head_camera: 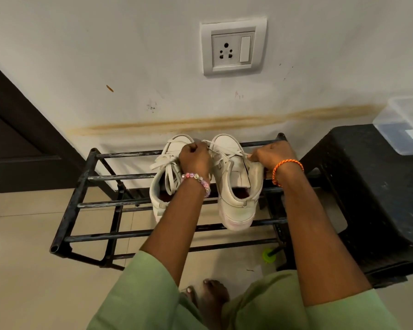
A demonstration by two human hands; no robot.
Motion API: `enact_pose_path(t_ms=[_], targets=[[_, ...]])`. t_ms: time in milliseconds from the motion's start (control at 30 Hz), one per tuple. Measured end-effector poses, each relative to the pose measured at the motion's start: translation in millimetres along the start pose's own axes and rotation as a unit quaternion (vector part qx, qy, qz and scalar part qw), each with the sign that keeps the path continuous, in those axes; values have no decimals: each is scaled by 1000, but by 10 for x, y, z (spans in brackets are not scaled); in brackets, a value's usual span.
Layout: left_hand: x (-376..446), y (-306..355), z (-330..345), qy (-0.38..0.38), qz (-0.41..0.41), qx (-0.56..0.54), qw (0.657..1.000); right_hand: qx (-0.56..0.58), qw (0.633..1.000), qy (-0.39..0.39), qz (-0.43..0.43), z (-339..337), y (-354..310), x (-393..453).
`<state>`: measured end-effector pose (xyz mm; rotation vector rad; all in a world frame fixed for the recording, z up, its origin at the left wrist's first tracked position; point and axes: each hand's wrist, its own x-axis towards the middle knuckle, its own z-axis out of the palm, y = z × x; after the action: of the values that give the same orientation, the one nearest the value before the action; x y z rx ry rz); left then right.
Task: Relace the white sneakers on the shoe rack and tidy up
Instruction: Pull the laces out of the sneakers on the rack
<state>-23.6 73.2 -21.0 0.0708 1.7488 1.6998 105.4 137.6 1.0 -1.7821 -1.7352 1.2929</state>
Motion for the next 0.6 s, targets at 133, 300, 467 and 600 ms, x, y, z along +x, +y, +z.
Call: enact_pose_path(t_ms=[133,300,467,600], targets=[[-18,49,-16,-50,112,159,980,-13,1000,-3,-10,14,-28,-11],[-165,160,22,-141,239,484,830,-48,998,5,-34,17,-46,-26],[-214,108,156,-128,232,579,771,-57,997,3,-48,37,-31,-14],[-189,52,230,-105,247,610,746,-51,998,6,-46,38,-15,-9]])
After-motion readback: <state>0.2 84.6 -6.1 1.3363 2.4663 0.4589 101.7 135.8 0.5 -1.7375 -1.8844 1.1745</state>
